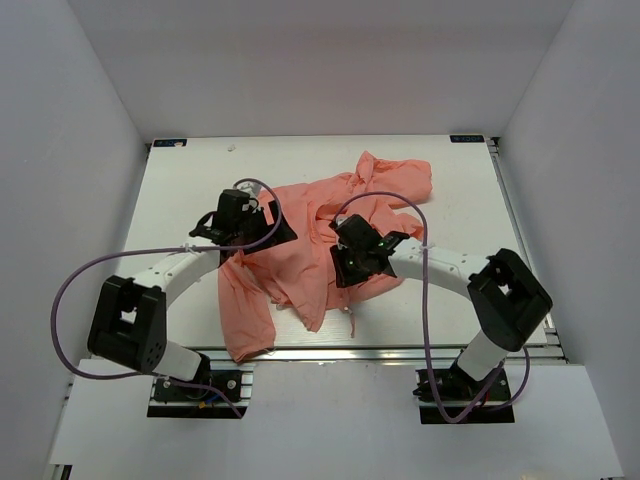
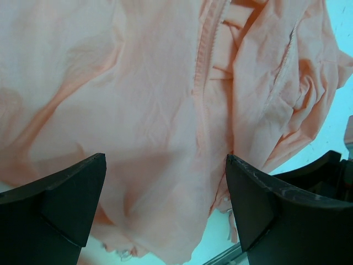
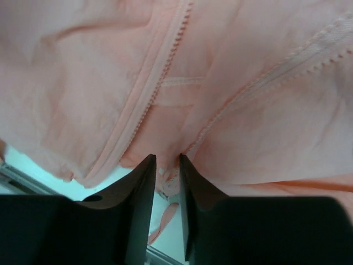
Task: Zip up the jacket
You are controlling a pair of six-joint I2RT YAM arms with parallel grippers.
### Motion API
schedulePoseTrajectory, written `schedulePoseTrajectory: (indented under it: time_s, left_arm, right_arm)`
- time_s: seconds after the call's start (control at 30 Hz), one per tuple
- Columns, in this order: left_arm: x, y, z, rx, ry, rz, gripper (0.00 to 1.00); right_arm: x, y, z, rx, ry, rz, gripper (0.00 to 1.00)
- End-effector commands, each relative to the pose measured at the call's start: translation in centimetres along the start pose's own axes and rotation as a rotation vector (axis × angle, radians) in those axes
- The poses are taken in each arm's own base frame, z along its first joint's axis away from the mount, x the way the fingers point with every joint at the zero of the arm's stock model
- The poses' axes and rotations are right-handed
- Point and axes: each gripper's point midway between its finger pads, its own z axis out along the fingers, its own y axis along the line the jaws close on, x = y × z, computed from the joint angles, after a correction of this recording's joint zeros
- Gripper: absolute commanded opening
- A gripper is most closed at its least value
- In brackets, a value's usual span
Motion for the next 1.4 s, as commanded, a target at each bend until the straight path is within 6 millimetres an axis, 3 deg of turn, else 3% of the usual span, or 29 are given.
schedulePoseTrajectory:
  time_s: [0.0, 0.2, 0.27, 0.33, 0.43, 0.57, 0.63, 0.73, 0.83, 0.97, 1.03, 1.17, 1.27, 1.37]
  left_arm:
    - [-1.8, -2.0, 0.8, 0.074, -0.027, 0.026, 0.98]
    - [-2.0, -2.9, 3.5, 0.126, 0.014, 0.031, 0.98]
    - [-2.1, -3.2, 4.6, 0.136, 0.029, 0.038, 0.98]
    - [-1.7, -2.8, 5.8, 0.125, 0.050, 0.034, 0.98]
    - [-2.1, -2.6, 6.8, 0.113, 0.060, 0.034, 0.98]
    - [-1.3, -1.4, 8.5, 0.070, 0.100, 0.026, 0.98]
    - [-1.1, -1.1, 8.9, 0.061, 0.105, 0.022, 0.98]
    - [-1.0, -0.9, 9.1, 0.057, 0.112, 0.018, 0.98]
    - [-1.1, -0.9, 9.3, 0.050, 0.114, 0.017, 0.98]
    - [-1.3, -0.8, 9.0, 0.035, 0.117, 0.011, 0.98]
    - [-1.8, -1.3, 8.6, 0.038, 0.112, 0.013, 0.98]
    - [-2.3, -1.8, 7.7, 0.044, 0.095, 0.015, 0.98]
    - [-2.1, -2.0, 7.0, 0.050, 0.094, 0.007, 0.98]
    - [-2.0, -1.8, 6.5, 0.040, 0.087, 0.004, 0.98]
  right_arm:
    - [-1.5, -0.5, 0.0, 0.056, -0.032, 0.037, 0.28]
    - [0.5, -2.7, -2.5, 0.141, -0.022, 0.057, 0.00]
    - [1.6, -3.9, -3.6, 0.191, -0.013, 0.072, 0.00]
    - [1.3, -4.2, -5.8, 0.198, -0.053, 0.065, 0.00]
    - [2.0, -6.5, -9.6, 0.287, -0.055, 0.051, 0.00]
    - [3.5, -12.3, -17.0, 0.541, -0.015, 0.102, 0.00]
    - [1.8, -13.4, -20.2, 0.611, -0.086, 0.112, 0.00]
    - [-0.7, -12.7, -23.1, 0.599, -0.188, 0.091, 0.00]
    - [-2.5, -10.9, -21.7, 0.479, -0.191, 0.005, 0.00]
    - [-2.4, -6.9, -15.6, 0.288, -0.087, -0.121, 0.00]
    - [-1.8, -3.0, -12.8, 0.137, -0.055, -0.207, 0.00]
    - [1.1, 2.1, -7.5, -0.002, 0.068, -0.346, 0.00]
    - [3.1, 5.7, -4.9, -0.116, 0.138, -0.409, 0.00]
    - [3.7, 7.6, -3.4, -0.187, 0.142, -0.384, 0.21]
